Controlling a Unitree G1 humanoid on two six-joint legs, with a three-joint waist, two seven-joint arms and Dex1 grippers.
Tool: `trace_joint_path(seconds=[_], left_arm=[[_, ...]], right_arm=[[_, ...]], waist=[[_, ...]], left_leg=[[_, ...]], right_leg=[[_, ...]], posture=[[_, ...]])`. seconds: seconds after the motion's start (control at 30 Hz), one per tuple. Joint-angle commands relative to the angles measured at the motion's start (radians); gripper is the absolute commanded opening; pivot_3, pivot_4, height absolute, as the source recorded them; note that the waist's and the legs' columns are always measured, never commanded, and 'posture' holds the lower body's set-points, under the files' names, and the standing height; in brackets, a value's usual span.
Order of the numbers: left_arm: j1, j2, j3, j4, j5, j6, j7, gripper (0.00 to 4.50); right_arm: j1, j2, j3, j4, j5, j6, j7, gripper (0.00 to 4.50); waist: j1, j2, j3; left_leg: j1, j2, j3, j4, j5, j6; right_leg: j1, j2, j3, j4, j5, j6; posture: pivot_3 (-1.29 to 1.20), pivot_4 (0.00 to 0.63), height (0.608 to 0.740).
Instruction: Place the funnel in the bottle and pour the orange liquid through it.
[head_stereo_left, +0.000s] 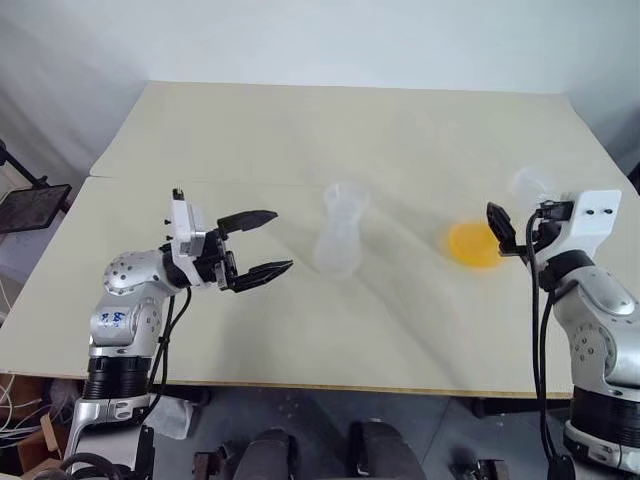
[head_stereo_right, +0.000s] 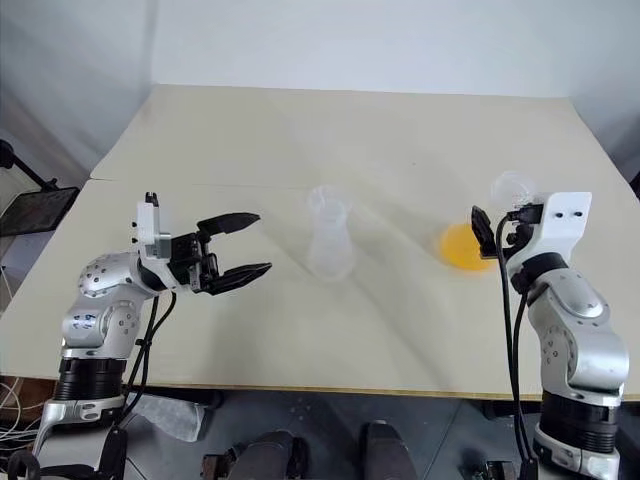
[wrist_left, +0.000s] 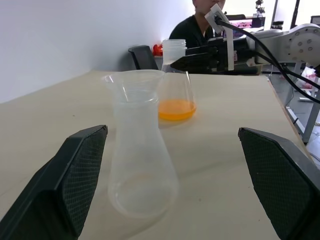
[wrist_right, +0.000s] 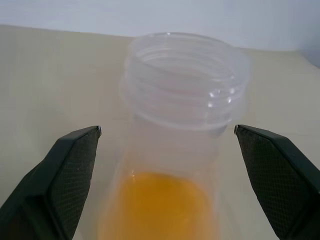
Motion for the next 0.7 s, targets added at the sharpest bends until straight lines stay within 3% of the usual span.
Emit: trace_joint_path(seconds=[0.03,0.13,0.37,0.7], left_arm=[[0.004,0.001,-0.001,-0.052,-0.028,0.004,0.016,4.46],[0.007,0.0,-0.004,-0.064,-0.03,0.011,0.024,4.48],[0.005,-0.002,-0.009,-0.073,-0.035,0.02,0.035,4.5],[0.008,0.005,-0.004,-0.069,-0.04,0.013,0.027,4.5]], right_arm=[[-0.027,0.007,-0.021,0.011,-0.001,-0.041,-0.006,4.5],[-0.044,0.022,-0.025,0.031,0.007,-0.053,-0.01,4.32],[-0.089,0.045,-0.028,0.108,-0.001,-0.099,-0.013,2.48],[-0.119,0.058,-0.009,0.164,0.011,-0.171,0.03,2.48]], waist=[[-0.001,0.0,0.0],[-0.001,0.0,0.0],[-0.001,0.0,0.0],[-0.007,0.0,0.0]], left_leg=[[0.0,0.0,0.0,0.0,0.0,0.0],[0.0,0.0,0.0,0.0,0.0,0.0],[0.0,0.0,0.0,0.0,0.0,0.0],[0.0,0.0,0.0,-0.001,0.0,0.0]], right_leg=[[0.0,0.0,0.0,0.0,0.0,0.0],[0.0,0.0,0.0,0.0,0.0,0.0],[0.0,0.0,0.0,0.0,0.0,0.0],[0.0,0.0,0.0,-0.001,0.0,0.0]], posture=[[0.0,0.15,0.74],[0.0,0.15,0.74],[0.0,0.15,0.74],[0.0,0.15,0.74]])
